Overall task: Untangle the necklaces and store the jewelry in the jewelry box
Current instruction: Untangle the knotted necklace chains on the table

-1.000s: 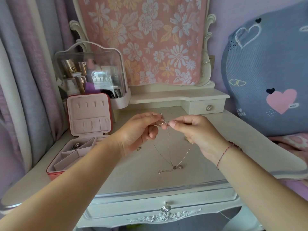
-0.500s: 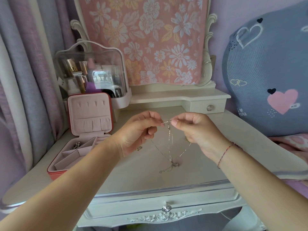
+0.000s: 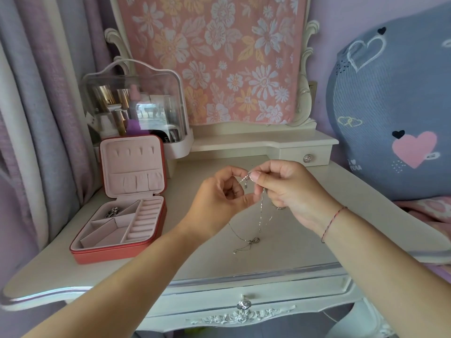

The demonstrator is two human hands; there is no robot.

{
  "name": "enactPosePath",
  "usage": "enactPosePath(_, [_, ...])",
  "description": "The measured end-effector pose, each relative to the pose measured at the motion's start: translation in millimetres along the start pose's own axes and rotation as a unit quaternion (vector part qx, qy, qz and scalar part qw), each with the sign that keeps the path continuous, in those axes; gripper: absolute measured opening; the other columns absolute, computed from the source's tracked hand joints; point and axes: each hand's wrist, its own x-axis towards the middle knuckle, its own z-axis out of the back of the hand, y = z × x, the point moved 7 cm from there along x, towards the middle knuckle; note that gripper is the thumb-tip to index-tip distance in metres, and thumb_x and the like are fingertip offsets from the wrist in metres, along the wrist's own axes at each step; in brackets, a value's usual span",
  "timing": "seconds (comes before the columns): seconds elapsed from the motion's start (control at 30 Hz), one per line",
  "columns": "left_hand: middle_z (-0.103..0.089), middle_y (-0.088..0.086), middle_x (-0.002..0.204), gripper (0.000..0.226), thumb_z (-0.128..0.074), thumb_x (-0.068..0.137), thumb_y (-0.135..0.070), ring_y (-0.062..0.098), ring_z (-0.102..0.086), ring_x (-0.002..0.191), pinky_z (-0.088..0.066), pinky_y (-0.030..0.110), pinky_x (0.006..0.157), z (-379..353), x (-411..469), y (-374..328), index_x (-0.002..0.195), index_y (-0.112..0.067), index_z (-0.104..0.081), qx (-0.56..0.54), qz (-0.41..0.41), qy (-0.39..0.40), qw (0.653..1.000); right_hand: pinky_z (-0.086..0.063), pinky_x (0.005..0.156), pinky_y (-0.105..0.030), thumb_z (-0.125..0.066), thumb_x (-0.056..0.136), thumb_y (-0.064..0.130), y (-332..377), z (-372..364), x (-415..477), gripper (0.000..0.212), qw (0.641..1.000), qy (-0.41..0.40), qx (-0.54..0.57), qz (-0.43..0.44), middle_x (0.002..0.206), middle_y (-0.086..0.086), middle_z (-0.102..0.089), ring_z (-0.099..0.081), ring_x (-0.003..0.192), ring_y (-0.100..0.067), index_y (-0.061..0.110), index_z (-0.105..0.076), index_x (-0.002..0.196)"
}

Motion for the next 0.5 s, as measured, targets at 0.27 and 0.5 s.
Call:
enactPosePath(0.27, [-0.039,-0.006,0.054,0.009,-0.072,0.085,-0.012,0.005,-0.030,0.047,-0.027,0.016,0.048,3.9,1.1,1.8,0.088,-0.014,-0.064,-0.018,0.006,-0.032,0.999,-0.019,0.039,-0.017,-0.061,0.092,0.011,-4.4,4.8,0.6,0.010,1.000,0.003,-0.018,-0.014,0.056,0.001,-0.053,-0.023,0.038,-0.005,0.006,-0.064,0.084])
enactPosePath(0.5, [-0.043,-0.016,0.056,0.036,-0.075,0.076,0.004,0.003,-0.035,0.050,-0.034,0.015,0.054,2.5,2.2,8.0,0.088,-0.024,-0.057,0.043,0.024,-0.019,0.999,-0.018,0.038,-0.016,-0.061,0.092,0.011,-6.4,4.0,-0.6,0.011,1.000,0.011,-0.007,-0.027,0.059,-0.002,-0.053,-0.021,0.038,-0.005,0.007,-0.064,0.083])
